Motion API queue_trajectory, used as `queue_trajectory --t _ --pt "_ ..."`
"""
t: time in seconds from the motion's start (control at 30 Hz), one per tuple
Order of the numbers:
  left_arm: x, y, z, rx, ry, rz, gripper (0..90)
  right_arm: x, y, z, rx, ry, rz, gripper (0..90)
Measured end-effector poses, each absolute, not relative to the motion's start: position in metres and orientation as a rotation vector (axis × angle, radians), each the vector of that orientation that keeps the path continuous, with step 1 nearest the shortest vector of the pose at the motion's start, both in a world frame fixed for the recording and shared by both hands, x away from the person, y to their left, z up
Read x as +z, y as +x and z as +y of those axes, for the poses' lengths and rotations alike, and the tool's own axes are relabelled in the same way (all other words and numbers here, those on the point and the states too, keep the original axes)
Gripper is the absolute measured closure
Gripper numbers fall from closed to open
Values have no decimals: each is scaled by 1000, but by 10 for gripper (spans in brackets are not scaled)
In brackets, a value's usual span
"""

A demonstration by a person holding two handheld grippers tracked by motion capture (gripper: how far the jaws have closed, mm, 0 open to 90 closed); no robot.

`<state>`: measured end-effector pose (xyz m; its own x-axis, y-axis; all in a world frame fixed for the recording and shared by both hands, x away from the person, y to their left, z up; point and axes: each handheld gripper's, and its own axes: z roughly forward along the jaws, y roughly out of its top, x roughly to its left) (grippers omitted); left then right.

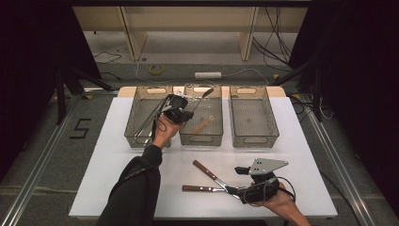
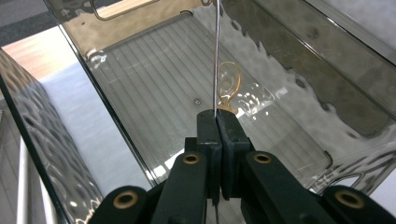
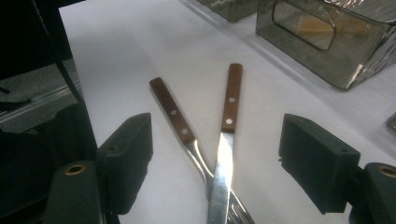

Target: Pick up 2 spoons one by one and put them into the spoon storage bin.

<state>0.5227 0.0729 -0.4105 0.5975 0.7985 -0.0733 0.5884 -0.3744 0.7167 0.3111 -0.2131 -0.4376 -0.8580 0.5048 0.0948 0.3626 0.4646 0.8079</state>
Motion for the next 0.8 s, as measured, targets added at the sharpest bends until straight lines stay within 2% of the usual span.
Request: queue_trajectory --t 0.8 --pt "-422 528 66 339 2135 1129 878 -437 311 -213 1356 762 2547 270"
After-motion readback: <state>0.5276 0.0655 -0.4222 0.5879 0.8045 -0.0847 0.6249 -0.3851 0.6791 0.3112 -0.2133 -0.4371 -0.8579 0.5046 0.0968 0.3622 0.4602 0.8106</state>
